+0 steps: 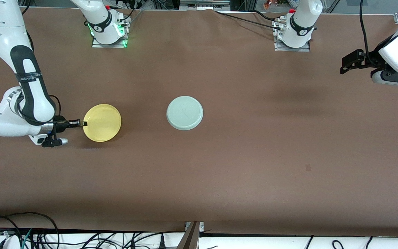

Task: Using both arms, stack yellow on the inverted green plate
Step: 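Grasp the yellow plate rim with the right gripper and carry it over, then lower the yellow plate onto the inverted green plate with the right gripper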

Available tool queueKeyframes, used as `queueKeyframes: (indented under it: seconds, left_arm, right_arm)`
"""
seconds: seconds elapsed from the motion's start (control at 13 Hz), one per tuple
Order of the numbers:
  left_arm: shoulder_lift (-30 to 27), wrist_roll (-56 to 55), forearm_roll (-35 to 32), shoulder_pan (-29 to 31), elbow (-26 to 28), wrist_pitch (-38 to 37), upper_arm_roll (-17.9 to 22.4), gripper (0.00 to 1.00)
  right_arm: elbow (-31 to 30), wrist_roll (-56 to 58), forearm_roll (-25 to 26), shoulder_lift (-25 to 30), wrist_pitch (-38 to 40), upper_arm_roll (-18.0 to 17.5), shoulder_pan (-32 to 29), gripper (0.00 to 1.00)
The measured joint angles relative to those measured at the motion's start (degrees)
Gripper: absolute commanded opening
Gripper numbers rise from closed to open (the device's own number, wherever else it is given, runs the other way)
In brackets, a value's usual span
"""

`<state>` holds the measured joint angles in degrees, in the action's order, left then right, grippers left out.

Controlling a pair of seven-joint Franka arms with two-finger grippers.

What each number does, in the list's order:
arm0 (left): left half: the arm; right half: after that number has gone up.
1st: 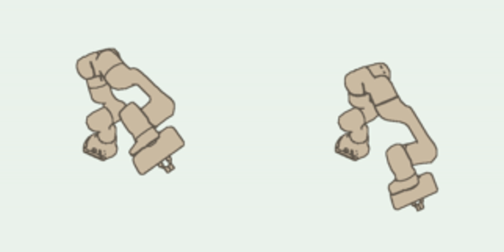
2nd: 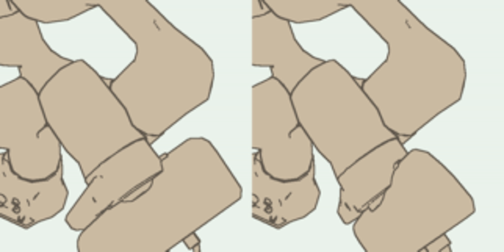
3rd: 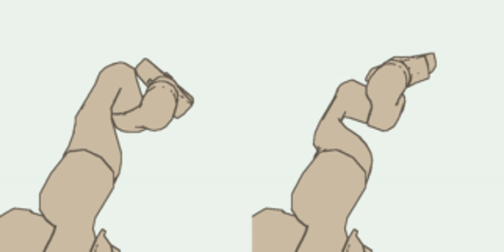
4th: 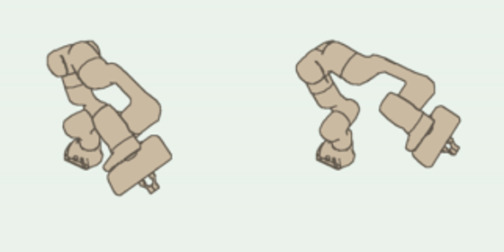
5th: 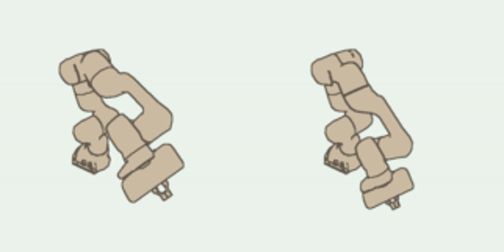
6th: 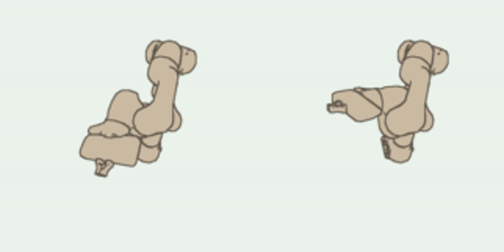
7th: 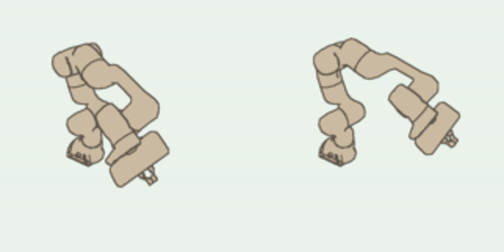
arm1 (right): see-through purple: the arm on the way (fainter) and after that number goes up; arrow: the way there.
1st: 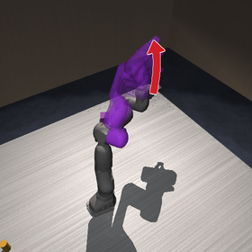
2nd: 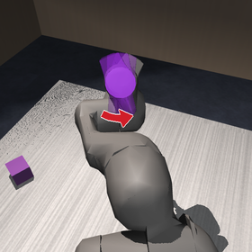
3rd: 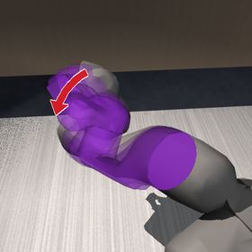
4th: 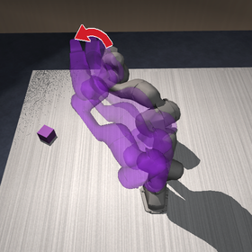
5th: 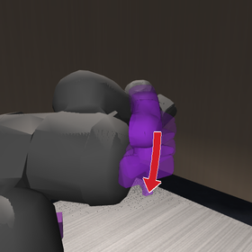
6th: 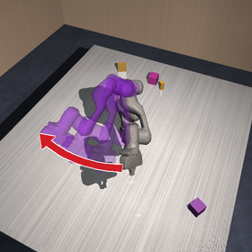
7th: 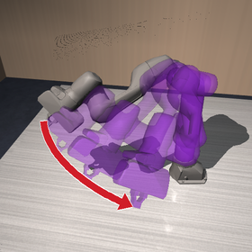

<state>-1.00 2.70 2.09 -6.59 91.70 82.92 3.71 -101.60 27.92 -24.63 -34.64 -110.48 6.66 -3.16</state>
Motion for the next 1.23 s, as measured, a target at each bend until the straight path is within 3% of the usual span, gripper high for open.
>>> queueKeyframes:
  seconds: [0.31, 0.54, 1.0, 1.23]
  left_arm:
    - [-0.28, 3.46, -0.06, 2.46, 2.99, 6.26, 0.04, 1.0]
    - [0.13, 4.66, -0.06, 3.97, 2.96, 7.08, 0.04, 1.0]
    - [0.18, 11.74, -3.44, 6.2, 2.82, 10.32, 0.01, 1.0]
    - [0.18, 12.27, -3.7, 6.2, 2.82, 9.46, -0.06, 1.0]
  right_arm:
    - [3.74, -8.47, -0.84, 1.18, 3.59, -4.56, 1.92, 0.0]
    - [3.74, -14.03, -0.91, 1.62, 2.11, -6.88, 7.43, 0.0]
    - [1.62, -24.34, -0.86, 2.82, -8.45, -7.63, 25.53, 0.0]
    - [-2.31, -24.9, -0.84, 2.85, -15.02, -7.6, 29.69, 0.0]
